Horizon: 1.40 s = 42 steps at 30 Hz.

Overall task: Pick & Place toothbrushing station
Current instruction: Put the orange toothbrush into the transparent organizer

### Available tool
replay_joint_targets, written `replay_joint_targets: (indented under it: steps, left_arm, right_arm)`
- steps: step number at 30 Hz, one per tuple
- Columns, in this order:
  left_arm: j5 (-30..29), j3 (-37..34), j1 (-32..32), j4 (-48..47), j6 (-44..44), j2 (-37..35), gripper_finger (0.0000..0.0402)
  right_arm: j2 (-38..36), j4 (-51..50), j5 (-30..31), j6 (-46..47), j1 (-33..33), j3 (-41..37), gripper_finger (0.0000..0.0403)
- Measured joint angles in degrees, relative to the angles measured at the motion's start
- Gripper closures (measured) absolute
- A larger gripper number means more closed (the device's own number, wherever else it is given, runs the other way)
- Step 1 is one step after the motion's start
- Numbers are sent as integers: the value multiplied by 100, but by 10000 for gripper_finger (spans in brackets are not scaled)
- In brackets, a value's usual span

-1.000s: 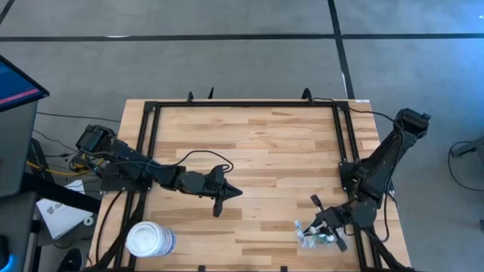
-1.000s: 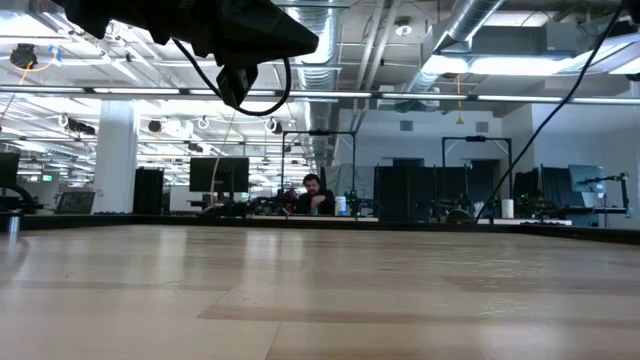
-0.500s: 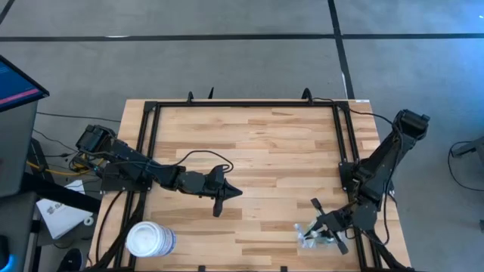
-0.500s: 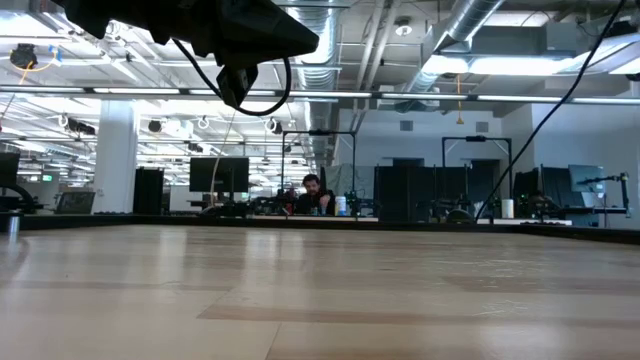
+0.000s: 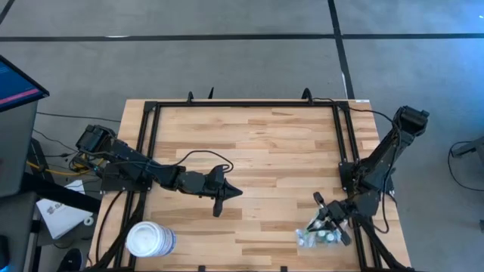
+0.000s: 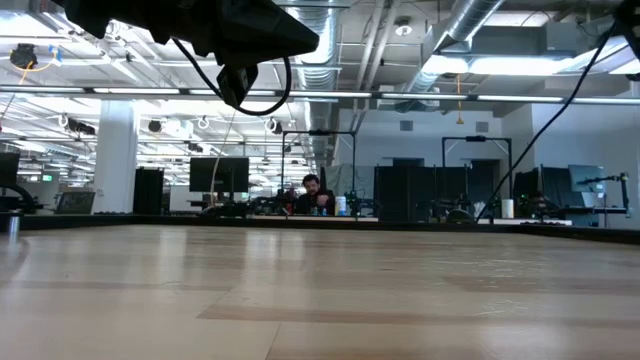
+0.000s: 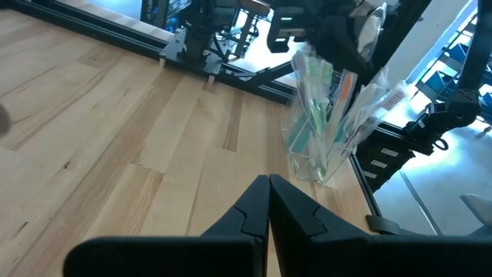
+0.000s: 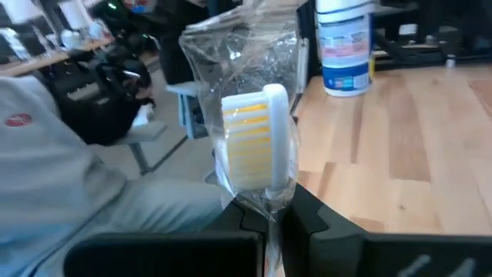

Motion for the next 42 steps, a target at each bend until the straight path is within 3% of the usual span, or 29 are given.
replay_joint_targets:
  steps: [4,17,28,42]
  left_arm:
    - [-2,0,0,0,0,0,400]
    - [-11,0,0,-1,2,0,400]
    - [-13,0,0,-2,1,0,400]
    - [-13,0,0,-2,2,0,400]
  right_arm:
    - [21,74,-263,-86,8,0,399]
    - [240,83,-261,-104,-23,0,362]
    - [240,85,-410,-104,43,0,354]
    - [136,175,-407,-86,43,0,302]
